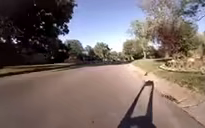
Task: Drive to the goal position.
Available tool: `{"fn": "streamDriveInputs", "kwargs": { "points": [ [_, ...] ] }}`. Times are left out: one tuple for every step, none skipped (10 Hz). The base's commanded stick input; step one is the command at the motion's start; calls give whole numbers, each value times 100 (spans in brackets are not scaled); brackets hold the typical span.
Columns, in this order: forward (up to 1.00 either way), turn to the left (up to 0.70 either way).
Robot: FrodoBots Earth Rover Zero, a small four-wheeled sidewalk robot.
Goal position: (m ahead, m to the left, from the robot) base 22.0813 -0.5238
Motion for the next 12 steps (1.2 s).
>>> {"fn": "streamDriveInputs", "kwargs": {
  "points": [
    [100,-2],
    [100,0],
    [100,0],
    [100,0],
    [100,0],
    [100,0],
    [100,0],
    [100,0],
    [100,0],
    [100,0],
    [100,0],
    [100,0]
  ]
}}
